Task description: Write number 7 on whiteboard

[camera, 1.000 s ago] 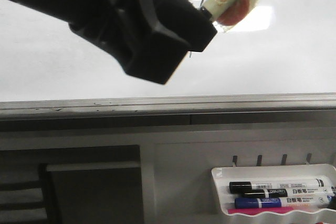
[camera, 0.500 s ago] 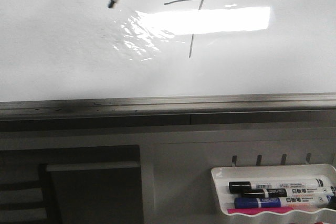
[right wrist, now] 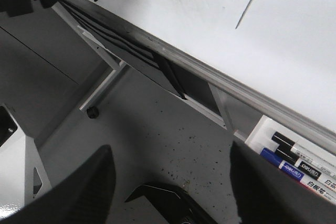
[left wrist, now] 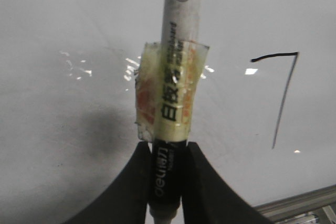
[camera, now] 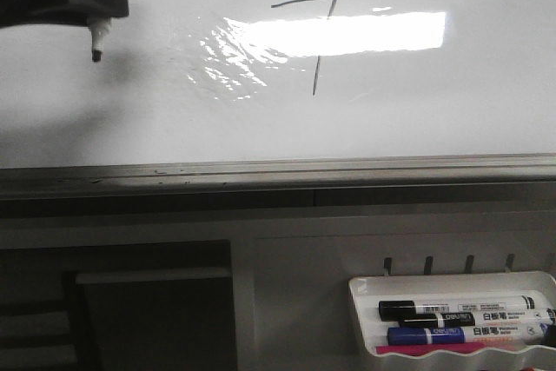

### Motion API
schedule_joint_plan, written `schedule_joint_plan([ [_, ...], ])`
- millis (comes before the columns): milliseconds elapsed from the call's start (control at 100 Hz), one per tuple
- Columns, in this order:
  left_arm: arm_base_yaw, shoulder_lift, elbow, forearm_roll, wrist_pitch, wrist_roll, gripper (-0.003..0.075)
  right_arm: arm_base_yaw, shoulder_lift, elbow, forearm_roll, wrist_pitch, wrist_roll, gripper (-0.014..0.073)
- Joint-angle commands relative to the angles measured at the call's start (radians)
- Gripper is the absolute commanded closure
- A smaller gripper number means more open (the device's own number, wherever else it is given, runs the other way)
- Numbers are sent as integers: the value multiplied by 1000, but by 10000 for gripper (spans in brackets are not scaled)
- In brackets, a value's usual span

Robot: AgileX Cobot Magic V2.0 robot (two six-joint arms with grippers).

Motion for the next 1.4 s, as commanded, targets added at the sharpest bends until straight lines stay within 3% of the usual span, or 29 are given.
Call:
schedule_joint_plan([
  [0,5,31,-45,27,-65,-27,741,-5,-10,-19,42,-38,-15,179],
  [330,10,196,-154,45,-83,-27,741,-5,-10,-19,42,-48,-15,179],
  [820,57,232,-179,68,-44,-27,734,-5,-10,-19,42,-52,-15,179],
  [920,57,232,-179,76,-35,-27,646,-5,-10,-19,42,-52,-15,179],
  [1141,57,219,-179,76,-33,-27,263,-5,-10,-19,42,-52,-15,179],
  [1211,57,203,-179,76,-33,-21,229,-5,-10,-19,42,-52,-15,179],
  [1391,57,102,-155,72,-29,67,227,-5,-44,-19,40,-70,-15,179],
])
